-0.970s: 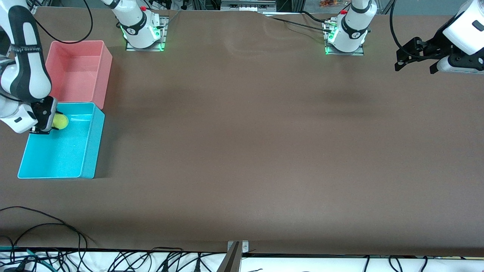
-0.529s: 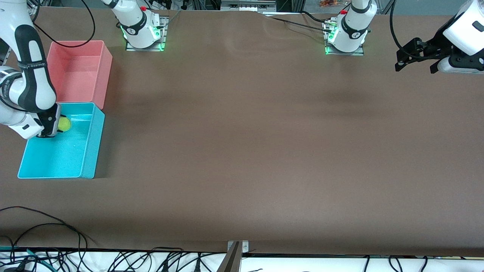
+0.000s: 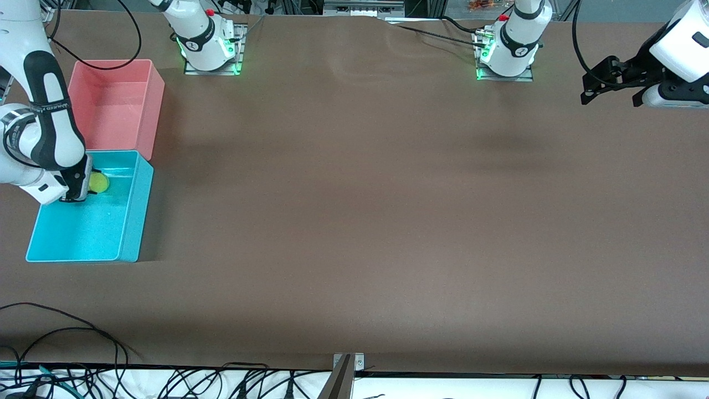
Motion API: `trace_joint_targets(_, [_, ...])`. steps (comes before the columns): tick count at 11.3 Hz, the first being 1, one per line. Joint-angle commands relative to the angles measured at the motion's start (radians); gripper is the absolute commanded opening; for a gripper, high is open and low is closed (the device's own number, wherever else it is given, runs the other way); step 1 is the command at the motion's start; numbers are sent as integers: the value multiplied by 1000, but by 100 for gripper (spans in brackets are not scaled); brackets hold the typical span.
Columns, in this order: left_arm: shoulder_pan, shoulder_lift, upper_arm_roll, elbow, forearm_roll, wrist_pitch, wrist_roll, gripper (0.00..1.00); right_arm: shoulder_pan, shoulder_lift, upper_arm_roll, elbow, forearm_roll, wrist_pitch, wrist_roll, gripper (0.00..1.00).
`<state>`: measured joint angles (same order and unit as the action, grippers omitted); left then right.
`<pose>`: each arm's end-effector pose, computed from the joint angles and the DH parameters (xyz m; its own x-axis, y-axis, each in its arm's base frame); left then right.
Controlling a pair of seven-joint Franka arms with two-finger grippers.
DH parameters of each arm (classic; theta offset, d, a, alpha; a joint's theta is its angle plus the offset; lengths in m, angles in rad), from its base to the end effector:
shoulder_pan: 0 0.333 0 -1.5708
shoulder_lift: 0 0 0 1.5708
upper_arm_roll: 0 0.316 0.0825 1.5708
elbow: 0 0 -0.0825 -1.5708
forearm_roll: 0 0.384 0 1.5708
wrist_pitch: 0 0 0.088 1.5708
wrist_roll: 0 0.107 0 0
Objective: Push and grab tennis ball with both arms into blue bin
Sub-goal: 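Carry the ball with the right gripper over the cyan bin, lower it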
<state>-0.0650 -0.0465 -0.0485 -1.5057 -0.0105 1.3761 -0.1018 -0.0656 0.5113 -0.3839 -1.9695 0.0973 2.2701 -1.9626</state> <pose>0.5154 -0.0608 0.6633 0.9964 -0.0131 -0.0835 -0.0132 -0.9999 -0.0003 0.5395 -0.2524 0.2131 0.0930 0.9945 -0.0490 0.9747 -0.1009 -0.1994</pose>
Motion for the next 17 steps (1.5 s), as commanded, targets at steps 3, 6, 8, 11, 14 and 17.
trace_joint_targets(3, [-49,17,-5,39,98,-25,-4,100,-17,29,8,26,54,5,-27,85])
trace_joint_targets(6, [-44,19,-4,39,95,-25,-10,100,-19,29,8,26,61,5,-27,100])
trace_joint_targets(8, [-39,17,-4,39,93,-25,-15,100,-17,27,10,34,61,-1,-25,100])
trace_joint_targets(11, [-41,17,-4,39,87,-25,-15,100,-16,23,10,50,61,-15,-21,100])
trace_joint_targets(14, [-38,17,-2,39,80,-25,-15,100,-10,15,10,101,62,-98,-16,100])
trace_joint_targets(17, [-35,17,-1,39,80,-26,-15,100,-8,-3,10,110,62,-138,-3,100])
